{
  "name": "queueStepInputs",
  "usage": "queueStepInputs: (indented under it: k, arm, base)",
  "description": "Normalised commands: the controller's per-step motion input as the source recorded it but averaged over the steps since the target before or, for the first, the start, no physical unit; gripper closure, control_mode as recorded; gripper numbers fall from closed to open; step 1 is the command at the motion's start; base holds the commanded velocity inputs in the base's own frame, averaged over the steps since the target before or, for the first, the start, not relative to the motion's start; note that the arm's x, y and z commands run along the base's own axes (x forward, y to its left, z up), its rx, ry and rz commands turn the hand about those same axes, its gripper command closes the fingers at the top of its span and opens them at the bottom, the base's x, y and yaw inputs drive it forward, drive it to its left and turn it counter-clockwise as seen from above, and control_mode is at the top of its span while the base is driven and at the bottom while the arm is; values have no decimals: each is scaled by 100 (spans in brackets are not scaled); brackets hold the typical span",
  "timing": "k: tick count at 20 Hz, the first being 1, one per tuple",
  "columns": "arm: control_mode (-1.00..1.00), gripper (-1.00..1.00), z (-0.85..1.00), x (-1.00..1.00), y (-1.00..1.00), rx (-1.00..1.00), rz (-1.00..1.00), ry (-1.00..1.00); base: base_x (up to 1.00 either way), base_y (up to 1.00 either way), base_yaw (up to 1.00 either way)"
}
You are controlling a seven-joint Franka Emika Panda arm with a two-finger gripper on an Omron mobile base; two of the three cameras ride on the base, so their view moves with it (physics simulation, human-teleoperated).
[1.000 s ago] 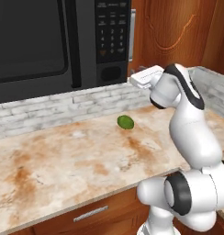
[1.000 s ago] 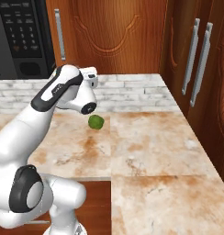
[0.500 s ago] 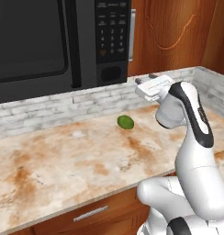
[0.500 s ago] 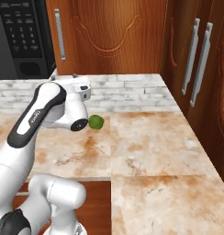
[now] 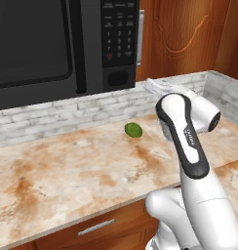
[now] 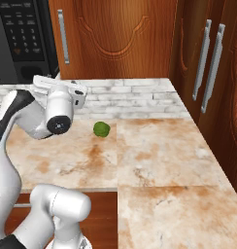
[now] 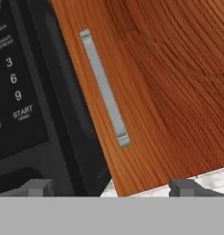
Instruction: Close all open cabinet doors.
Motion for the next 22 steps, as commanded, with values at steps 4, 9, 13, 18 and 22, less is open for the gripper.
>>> queueStepInputs:
  k: [4,9,13,18,22]
  arm:
    - [-100,-100,65,-53,-8,22,-8,53]
    - [-100,-100,46,-63,-4,19,-6,56]
    - [-100,-100,11,-85,-2,13,-1,51]
    - [-100,-100,-68,-98,0,3,0,29]
    - [-100,-100,-100,-85,-6,-9,-1,16]
  base:
    - [0,0,0]
    - [0,0,0]
    - [0,0,0]
    - [0,0,0]
    - [0,0,0]
